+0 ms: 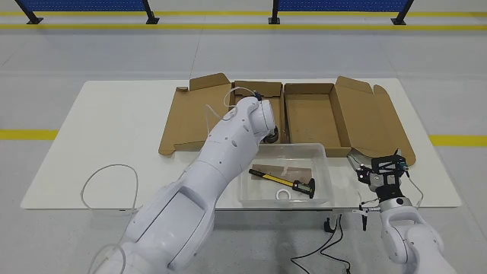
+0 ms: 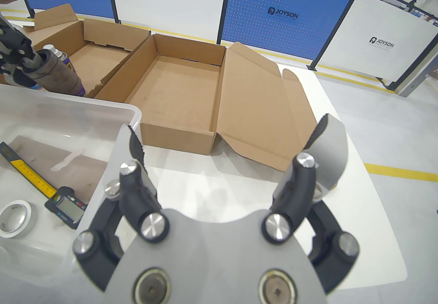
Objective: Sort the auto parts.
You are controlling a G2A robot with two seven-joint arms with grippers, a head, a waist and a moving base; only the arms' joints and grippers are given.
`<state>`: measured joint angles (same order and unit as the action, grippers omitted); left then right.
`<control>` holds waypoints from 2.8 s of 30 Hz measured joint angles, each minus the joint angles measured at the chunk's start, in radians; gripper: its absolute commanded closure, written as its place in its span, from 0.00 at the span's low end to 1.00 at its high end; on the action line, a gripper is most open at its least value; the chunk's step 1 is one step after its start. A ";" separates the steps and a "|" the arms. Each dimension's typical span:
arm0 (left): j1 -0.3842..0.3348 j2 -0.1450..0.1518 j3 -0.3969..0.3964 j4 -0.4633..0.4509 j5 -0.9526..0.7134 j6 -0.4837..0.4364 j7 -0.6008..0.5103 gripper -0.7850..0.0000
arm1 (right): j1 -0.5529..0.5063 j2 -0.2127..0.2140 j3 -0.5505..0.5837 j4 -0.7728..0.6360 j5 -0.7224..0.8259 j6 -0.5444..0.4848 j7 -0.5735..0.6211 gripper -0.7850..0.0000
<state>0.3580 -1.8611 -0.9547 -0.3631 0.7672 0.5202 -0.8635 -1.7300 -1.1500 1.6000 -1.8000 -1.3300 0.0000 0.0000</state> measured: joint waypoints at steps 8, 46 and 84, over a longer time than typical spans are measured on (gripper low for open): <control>-0.023 -0.016 0.011 0.051 -0.004 -0.012 -0.009 1.00 | 0.000 0.000 0.000 0.000 0.000 0.000 0.000 0.00; 0.024 -0.048 0.051 -0.093 0.062 0.002 0.079 0.00 | 0.000 0.000 0.000 0.000 0.000 0.000 0.000 0.00; 1.159 0.207 -0.016 -1.753 1.155 0.113 0.007 0.00 | 0.000 0.000 0.000 0.000 0.000 0.000 0.000 0.00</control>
<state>1.5165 -1.6540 -0.9706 -2.1165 1.9225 0.6333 -0.8563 -1.7300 -1.1500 1.6000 -1.8000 -1.3300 0.0000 0.0000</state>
